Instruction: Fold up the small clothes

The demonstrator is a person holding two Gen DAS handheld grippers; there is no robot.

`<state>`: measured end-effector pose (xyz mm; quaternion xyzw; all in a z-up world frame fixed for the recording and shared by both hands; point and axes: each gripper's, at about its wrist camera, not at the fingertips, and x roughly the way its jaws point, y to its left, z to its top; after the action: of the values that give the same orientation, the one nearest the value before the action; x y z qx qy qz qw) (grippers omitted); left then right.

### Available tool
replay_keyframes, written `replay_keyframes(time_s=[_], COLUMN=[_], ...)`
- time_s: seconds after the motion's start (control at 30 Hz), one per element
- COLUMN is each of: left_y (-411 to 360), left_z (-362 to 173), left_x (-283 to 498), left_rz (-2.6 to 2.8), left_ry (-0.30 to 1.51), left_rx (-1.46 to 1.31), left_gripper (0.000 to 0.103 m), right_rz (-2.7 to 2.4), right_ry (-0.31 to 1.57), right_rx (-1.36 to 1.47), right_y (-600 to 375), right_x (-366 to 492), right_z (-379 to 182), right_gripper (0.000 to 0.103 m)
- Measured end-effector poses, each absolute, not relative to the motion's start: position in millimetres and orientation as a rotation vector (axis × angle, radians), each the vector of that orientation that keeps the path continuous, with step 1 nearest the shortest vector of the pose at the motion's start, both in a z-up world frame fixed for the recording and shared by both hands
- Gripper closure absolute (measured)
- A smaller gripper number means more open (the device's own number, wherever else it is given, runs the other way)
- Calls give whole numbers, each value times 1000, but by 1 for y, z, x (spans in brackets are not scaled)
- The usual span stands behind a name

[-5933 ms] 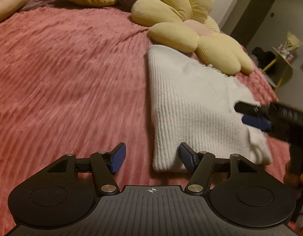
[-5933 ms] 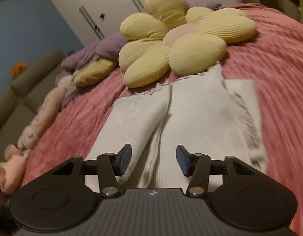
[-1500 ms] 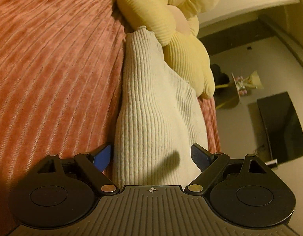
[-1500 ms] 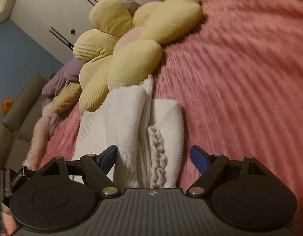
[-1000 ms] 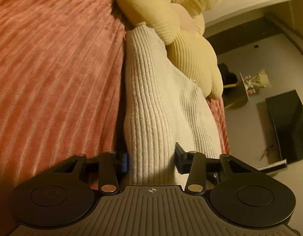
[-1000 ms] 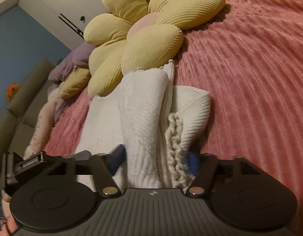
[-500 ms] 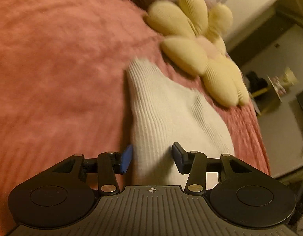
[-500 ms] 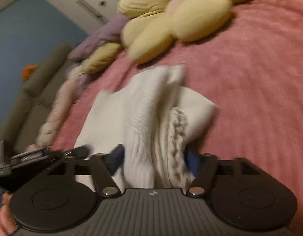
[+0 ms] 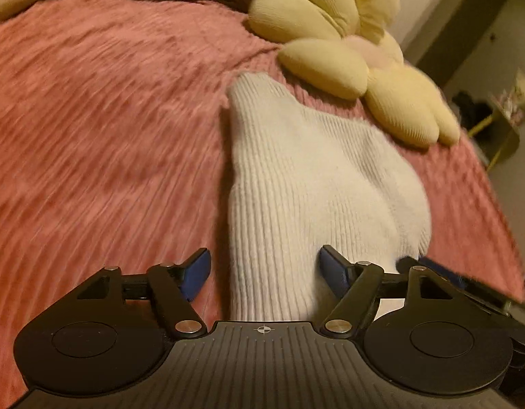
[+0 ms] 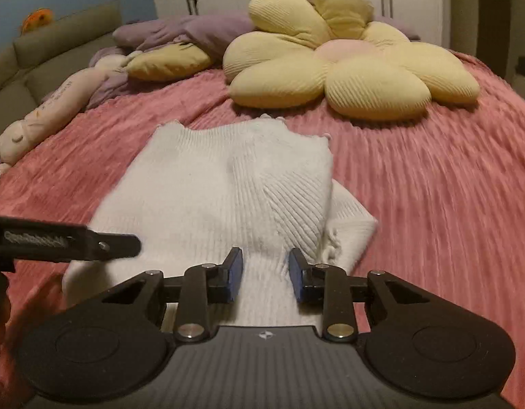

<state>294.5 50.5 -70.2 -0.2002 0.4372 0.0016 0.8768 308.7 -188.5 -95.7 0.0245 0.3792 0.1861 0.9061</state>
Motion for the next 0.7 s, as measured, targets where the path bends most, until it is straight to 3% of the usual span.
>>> replay_keyframes(time_s=[0.03, 0.07, 0.13, 0.37, 0.47, 0.7], left_y=[52, 52, 46, 9, 9, 31], left_z=[-64, -59, -54, -82, -86, -82], left_x=[282, 270, 239, 197, 206, 212], left_rz=[-1, -13, -29, -5, 33, 85], left_ry=[885, 856, 820, 889, 887, 914], left_rx=[-425, -419, -394, -291, -284, -437], left_gripper=[28, 28, 27, 31, 32, 48], right_rz=[374, 350, 346, 323, 308, 267], right_ry=[785, 792, 797, 912, 923, 937], right_rx=[82, 122, 290, 801, 903, 961], right_y=[-195, -202, -230, -285, -289, -297], right_x=[305, 299, 282, 232, 234, 229], right_z=[-90, -82, -74, -111, -119, -113], right_gripper=[73, 62, 58, 57, 57, 58])
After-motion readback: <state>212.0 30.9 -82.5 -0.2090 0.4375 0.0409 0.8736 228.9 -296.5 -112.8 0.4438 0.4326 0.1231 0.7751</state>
